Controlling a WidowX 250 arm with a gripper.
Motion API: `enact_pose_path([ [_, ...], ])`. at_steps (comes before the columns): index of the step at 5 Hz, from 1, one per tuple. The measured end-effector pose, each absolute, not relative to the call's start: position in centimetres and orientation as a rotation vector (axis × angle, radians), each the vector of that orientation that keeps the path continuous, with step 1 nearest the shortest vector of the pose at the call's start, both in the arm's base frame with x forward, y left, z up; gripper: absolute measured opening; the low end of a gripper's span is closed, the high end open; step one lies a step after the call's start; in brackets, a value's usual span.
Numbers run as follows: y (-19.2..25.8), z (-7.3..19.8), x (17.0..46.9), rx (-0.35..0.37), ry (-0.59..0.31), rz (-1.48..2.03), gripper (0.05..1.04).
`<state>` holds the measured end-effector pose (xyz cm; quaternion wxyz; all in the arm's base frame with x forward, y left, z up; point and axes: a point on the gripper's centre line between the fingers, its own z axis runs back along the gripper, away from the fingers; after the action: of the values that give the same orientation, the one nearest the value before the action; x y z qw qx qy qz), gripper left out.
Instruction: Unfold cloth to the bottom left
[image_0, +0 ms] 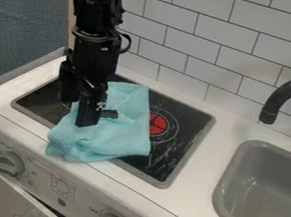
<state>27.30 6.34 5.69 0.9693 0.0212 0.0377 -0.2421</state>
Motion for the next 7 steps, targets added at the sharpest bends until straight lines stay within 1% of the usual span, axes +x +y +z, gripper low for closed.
enact_pose_path([
  [1,6.82,5.07,27.7,0.062,0.096,-0.47,0.999],
  [3,7.1,4.19,28.04,0.062,0.128,-0.478,0.999],
  [4,6.85,4.17,28.32,0.066,0.115,-0.499,0.951],
  [6,6.75,4.14,28.54,0.077,0.105,-0.507,0.357],
  [7,6.65,4.16,28.6,0.076,0.103,-0.505,0.148],
])
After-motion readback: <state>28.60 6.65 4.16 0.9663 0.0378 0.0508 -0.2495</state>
